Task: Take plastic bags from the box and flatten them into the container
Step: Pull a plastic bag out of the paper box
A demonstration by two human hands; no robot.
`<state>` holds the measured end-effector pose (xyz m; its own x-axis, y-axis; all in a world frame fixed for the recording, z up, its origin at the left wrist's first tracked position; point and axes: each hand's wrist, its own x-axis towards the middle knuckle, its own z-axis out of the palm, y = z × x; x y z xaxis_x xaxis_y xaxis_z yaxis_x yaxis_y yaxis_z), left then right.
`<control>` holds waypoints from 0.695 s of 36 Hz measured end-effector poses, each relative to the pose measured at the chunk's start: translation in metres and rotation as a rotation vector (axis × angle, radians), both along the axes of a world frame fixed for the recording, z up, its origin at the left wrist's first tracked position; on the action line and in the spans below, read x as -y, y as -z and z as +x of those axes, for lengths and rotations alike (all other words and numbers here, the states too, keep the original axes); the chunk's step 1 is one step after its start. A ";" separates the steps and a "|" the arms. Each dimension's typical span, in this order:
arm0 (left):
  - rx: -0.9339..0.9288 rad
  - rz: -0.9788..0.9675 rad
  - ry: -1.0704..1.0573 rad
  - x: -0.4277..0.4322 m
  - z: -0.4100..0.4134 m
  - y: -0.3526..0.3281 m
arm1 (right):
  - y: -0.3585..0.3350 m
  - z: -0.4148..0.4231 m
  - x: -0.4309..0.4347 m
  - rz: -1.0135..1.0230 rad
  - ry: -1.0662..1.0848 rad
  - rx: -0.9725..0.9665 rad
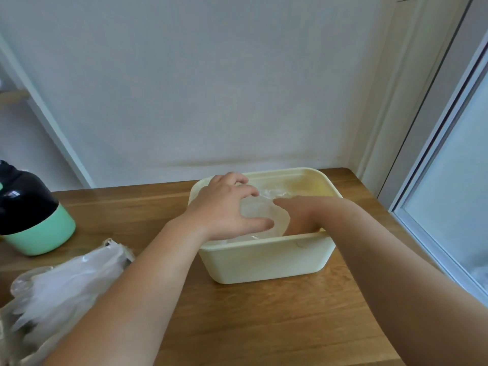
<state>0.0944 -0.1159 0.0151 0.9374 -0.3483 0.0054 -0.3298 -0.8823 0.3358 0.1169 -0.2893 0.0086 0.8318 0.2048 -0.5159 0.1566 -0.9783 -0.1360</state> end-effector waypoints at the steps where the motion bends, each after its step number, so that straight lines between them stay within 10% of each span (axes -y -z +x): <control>1: -0.056 0.050 0.016 0.002 0.001 -0.001 | 0.001 0.000 0.000 0.001 0.004 0.002; 11: -0.497 0.508 0.078 0.008 0.027 0.017 | 0.000 -0.002 0.005 0.008 0.074 -0.062; 25: 0.006 -0.104 -0.082 -0.028 -0.017 -0.019 | -0.023 -0.034 -0.007 0.398 0.220 0.448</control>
